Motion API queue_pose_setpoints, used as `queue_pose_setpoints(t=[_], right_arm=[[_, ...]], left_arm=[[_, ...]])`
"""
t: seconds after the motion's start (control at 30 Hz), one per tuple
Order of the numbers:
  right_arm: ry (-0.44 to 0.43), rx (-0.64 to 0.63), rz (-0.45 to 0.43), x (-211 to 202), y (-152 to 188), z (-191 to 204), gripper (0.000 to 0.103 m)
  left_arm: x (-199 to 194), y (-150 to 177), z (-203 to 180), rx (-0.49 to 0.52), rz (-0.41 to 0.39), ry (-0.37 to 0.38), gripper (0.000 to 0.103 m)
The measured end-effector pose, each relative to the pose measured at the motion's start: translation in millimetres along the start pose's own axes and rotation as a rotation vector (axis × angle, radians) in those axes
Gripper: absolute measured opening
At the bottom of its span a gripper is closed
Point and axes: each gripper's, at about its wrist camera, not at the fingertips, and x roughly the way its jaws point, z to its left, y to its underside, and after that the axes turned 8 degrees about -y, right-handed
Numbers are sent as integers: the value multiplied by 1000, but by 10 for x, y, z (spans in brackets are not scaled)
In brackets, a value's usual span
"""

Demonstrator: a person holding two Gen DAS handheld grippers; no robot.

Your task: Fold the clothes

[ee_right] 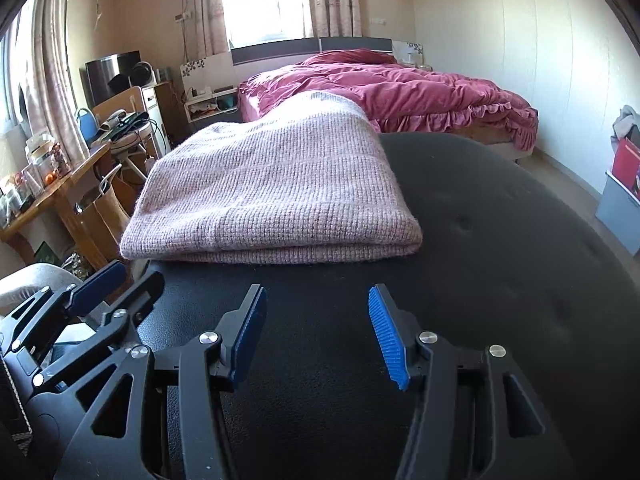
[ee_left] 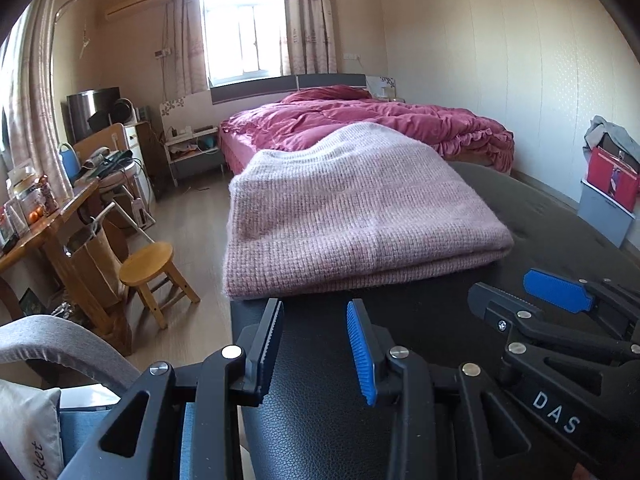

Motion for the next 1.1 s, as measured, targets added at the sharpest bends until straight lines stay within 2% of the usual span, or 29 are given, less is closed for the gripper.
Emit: queue_pose_setpoints(t=[0.53, 1.1], right_arm=[[4, -57, 8, 1, 9, 109, 57], [2, -53, 20, 30, 15, 97, 57]], left_arm=[[-56, 33, 106, -60, -1, -23, 33], [28, 19, 79, -38, 29, -32, 33]])
